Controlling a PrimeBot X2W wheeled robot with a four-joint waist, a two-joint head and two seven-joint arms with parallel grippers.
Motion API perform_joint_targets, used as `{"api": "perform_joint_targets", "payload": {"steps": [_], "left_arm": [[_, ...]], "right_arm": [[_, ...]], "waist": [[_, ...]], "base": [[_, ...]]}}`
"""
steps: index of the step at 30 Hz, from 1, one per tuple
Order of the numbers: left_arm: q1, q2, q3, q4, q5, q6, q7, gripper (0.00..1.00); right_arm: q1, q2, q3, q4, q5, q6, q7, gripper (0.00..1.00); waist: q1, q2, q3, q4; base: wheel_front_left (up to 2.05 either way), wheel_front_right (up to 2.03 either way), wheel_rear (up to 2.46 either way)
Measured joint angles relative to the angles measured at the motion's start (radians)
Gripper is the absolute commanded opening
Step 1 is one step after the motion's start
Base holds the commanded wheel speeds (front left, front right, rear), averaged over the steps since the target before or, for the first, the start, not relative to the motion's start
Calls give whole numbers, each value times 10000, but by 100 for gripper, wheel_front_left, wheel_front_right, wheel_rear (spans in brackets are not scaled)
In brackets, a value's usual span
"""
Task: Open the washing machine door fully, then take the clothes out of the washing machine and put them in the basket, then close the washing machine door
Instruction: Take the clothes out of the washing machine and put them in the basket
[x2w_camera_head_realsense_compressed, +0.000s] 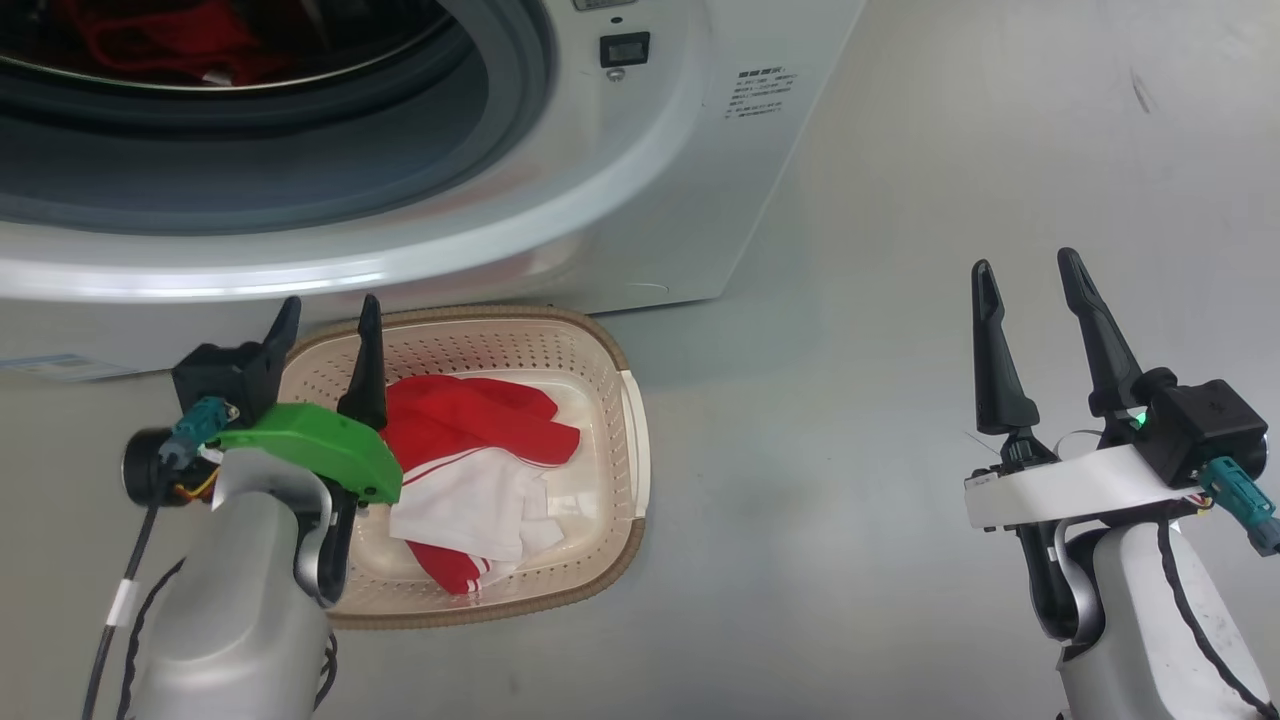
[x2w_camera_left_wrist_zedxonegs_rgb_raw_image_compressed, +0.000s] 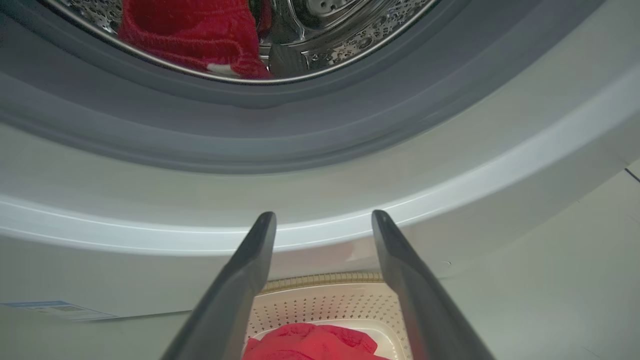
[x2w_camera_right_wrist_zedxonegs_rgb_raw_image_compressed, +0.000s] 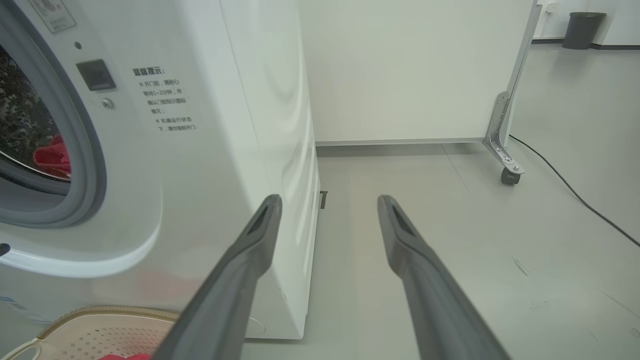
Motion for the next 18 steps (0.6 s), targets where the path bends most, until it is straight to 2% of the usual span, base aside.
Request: {"api": "perform_joint_targets", "payload": {"steps": [8,18], "left_arm": [[144,-13,368,-1720,408,173,0,100],[1297,-12,439,-3166,802,211,-2,100]], "right_arm": [[232,-13,-33,205,-65,6,0,100],[585,-12,23,435,-224,107,0,100]], "waist": [[0,0,-531,346],[0,0,-1449,713]], "base": [[0,0,0],[0,0,0]]}}
